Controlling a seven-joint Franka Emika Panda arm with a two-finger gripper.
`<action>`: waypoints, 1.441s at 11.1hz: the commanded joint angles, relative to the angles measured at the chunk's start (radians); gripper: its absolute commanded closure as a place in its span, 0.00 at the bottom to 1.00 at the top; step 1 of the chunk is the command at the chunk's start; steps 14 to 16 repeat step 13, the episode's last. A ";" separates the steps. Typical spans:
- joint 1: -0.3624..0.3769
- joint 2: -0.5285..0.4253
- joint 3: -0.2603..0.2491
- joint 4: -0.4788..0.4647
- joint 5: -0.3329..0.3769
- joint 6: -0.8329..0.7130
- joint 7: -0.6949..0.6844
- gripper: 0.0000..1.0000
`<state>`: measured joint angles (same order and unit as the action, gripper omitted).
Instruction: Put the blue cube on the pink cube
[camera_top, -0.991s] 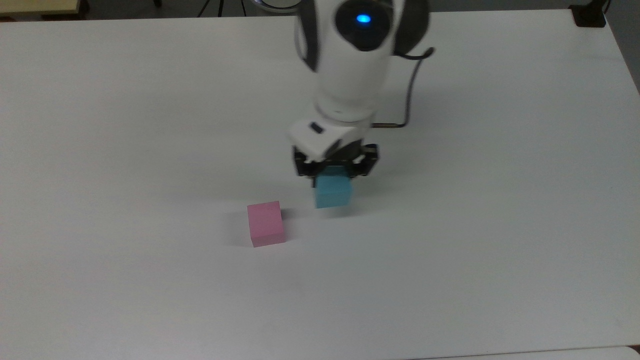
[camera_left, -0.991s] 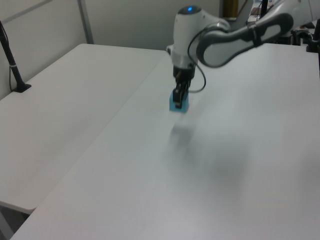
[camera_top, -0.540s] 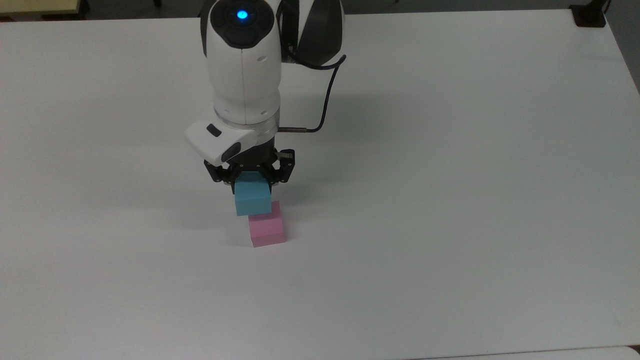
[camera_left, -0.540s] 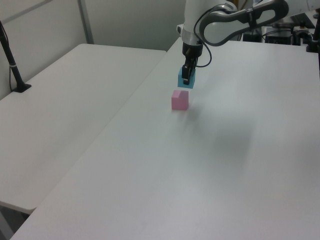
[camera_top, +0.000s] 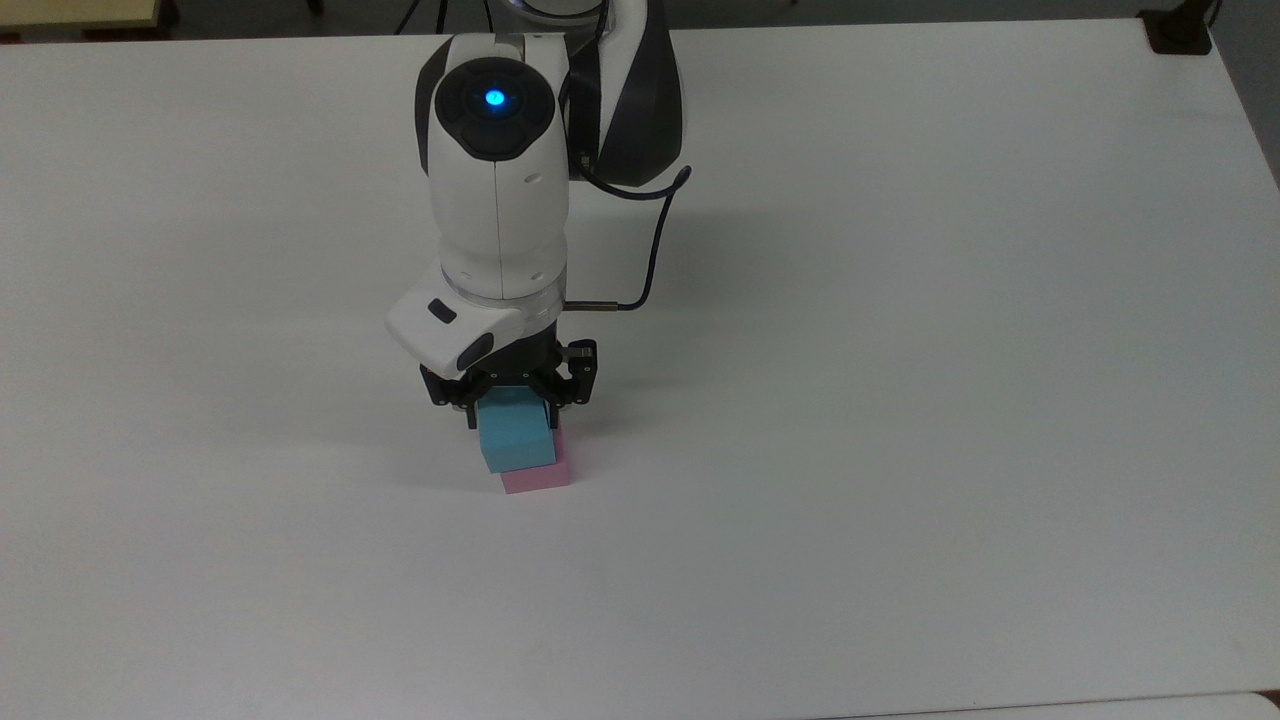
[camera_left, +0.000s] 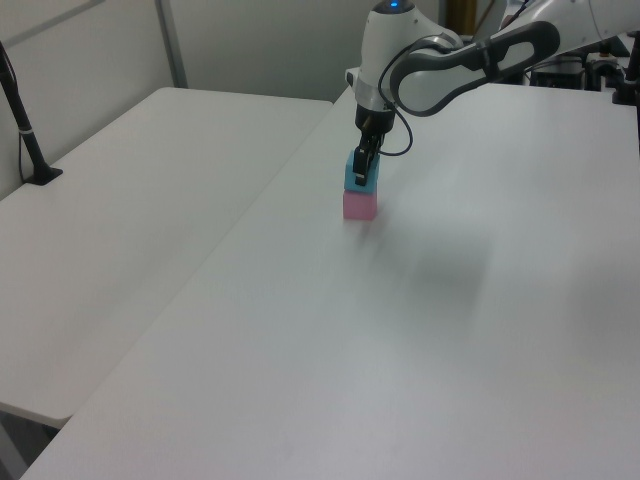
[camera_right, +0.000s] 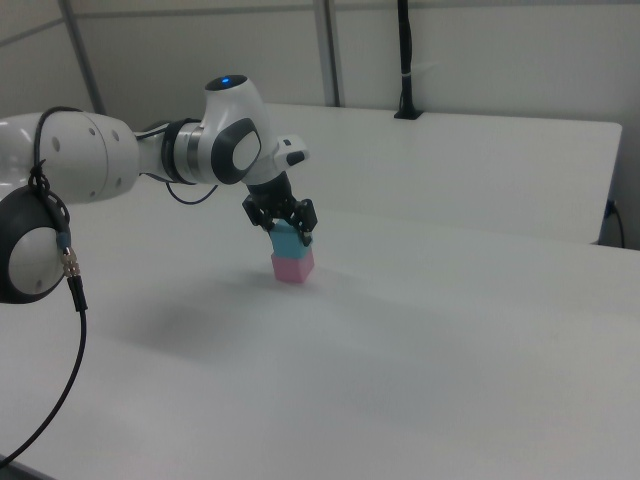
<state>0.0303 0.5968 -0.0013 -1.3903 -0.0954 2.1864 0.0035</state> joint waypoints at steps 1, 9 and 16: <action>0.002 -0.023 -0.002 0.019 0.008 -0.025 -0.007 0.00; -0.061 -0.507 -0.005 -0.200 0.013 -0.512 -0.011 0.00; -0.069 -0.555 -0.006 -0.228 0.013 -0.537 -0.005 0.00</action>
